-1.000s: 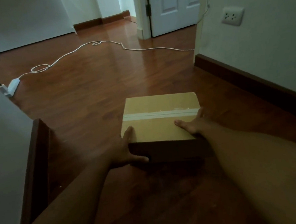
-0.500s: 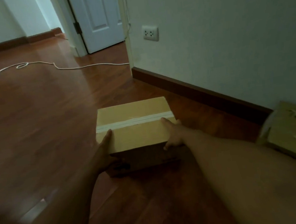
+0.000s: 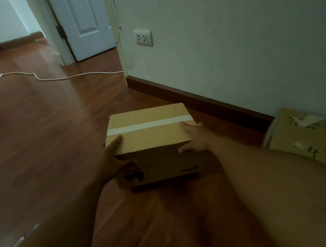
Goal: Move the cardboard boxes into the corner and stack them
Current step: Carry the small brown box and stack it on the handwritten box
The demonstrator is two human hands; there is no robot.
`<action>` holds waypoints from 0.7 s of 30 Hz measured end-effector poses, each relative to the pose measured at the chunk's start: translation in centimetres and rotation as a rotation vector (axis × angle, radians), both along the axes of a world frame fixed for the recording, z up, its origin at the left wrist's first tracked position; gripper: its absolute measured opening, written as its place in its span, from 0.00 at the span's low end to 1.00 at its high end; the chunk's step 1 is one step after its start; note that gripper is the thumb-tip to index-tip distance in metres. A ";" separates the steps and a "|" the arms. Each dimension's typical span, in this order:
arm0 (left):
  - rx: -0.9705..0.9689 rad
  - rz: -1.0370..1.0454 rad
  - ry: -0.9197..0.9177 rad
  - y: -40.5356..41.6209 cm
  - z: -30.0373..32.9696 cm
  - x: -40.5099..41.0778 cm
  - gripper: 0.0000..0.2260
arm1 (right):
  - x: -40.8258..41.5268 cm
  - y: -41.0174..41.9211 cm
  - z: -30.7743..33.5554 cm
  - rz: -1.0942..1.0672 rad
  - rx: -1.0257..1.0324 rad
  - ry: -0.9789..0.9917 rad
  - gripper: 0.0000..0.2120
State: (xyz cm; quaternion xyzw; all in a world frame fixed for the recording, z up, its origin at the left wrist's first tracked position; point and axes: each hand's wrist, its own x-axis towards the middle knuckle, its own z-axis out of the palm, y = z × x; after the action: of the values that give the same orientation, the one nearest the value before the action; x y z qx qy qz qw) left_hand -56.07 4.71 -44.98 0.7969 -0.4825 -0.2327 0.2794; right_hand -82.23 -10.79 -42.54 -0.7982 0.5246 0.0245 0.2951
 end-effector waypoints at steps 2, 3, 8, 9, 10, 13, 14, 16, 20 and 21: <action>0.009 -0.035 -0.017 -1.1 1.9 -0.3 0.45 | -1.0 -0.6 1.9 -0.013 -0.010 -0.030 0.51; 0.015 -0.057 -0.041 -1.5 3.0 -0.4 0.45 | -1.6 -0.7 2.9 -0.032 -0.017 -0.052 0.50; -0.069 -0.144 -0.150 -3.1 9.7 -1.5 0.42 | -4.6 -0.3 8.0 -0.131 -0.090 -0.215 0.49; -0.087 -0.149 -0.145 -3.5 10.9 -1.7 0.41 | -5.1 0.0 9.1 -0.146 -0.111 -0.251 0.49; -0.105 -0.178 -0.133 -3.9 12.4 -2.3 0.42 | -6.0 0.6 10.3 -0.177 -0.143 -0.290 0.48; -0.169 -0.271 -0.042 -5.1 15.9 -4.1 0.52 | -8.9 1.9 13.8 -0.276 -0.226 -0.405 0.46; -0.191 -0.292 -0.010 -5.7 16.7 -4.7 0.54 | -10.1 2.3 14.9 -0.306 -0.250 -0.425 0.46; -0.242 -0.330 -0.023 -6.5 18.3 -6.8 0.51 | -12.3 3.2 17.0 -0.354 -0.295 -0.458 0.44; -0.351 -0.437 -0.138 -8.1 20.8 -12.3 0.42 | -17.8 5.6 19.7 -0.481 -0.393 -0.523 0.43; -0.363 -0.468 -0.137 -8.6 21.1 -13.6 0.42 | -19.3 6.3 20.0 -0.515 -0.415 -0.525 0.43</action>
State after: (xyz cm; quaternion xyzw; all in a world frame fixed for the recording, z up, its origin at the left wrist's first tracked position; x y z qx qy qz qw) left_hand -69.72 -3.87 -23.90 0.6148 -0.7045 -0.1462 0.3229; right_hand -101.55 -4.45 -22.53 -0.6625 0.6078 -0.3606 0.2483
